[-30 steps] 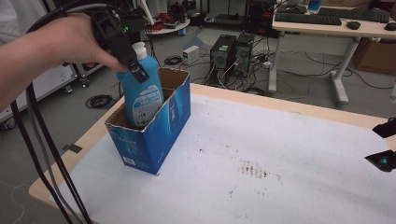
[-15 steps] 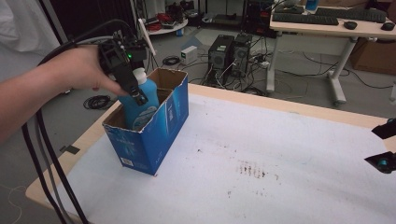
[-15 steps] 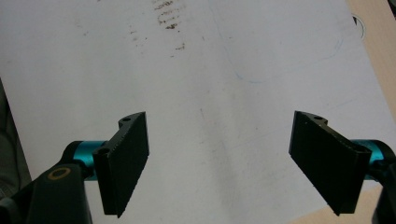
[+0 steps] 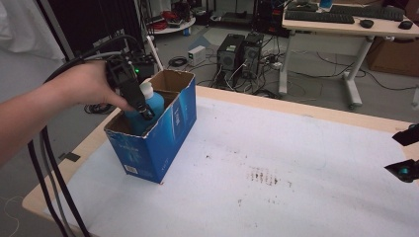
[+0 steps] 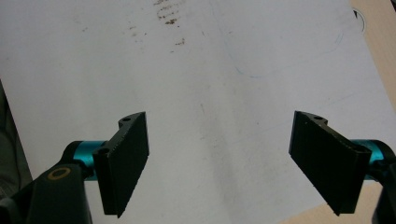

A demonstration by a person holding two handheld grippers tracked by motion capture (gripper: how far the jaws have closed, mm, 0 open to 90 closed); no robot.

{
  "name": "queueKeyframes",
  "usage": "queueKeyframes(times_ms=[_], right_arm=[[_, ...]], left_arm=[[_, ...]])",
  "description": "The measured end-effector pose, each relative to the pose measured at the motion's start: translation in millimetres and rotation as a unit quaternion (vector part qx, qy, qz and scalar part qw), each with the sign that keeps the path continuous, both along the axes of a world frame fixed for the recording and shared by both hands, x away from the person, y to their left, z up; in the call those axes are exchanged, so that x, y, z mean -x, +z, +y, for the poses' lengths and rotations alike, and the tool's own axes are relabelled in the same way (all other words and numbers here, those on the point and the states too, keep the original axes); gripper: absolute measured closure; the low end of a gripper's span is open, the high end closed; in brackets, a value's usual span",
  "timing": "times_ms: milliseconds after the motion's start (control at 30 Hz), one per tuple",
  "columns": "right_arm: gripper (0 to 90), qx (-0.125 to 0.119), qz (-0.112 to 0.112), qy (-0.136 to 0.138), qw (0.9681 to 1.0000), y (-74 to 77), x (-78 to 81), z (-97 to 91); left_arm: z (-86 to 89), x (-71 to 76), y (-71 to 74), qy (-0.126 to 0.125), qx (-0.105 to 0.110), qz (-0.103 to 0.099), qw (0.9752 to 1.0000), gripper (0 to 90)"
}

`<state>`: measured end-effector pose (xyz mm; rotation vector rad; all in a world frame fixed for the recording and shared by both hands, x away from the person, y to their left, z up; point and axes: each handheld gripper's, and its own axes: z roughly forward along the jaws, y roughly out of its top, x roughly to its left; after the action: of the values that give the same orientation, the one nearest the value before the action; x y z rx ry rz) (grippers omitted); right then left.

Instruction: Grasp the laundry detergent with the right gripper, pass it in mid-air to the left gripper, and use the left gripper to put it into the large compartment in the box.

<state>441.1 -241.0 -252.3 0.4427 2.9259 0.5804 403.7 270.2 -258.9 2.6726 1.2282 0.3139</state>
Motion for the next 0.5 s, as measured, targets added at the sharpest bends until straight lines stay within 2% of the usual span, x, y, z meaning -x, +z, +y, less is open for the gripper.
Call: queueKeyframes(times_ms=[100,300,500], right_arm=[[19.4,-0.003,-0.003,-0.001,1.0,0.0,-0.2,-0.7],[19.4,0.002,0.001,-0.001,1.0,-3.8,1.2,0.1],[19.4,0.001,0.001,0.0,1.0,-3.8,1.9,0.9]], left_arm=[[-1.3,0.4,-4.9,-0.005,-0.009,0.003,0.9999,38.2],[1.5,-0.7,-12.8,-0.005,-0.005,0.007,0.9999,38.2],[3.7,-1.1,-17.4,-0.008,-0.011,0.008,0.9999,38.2]])
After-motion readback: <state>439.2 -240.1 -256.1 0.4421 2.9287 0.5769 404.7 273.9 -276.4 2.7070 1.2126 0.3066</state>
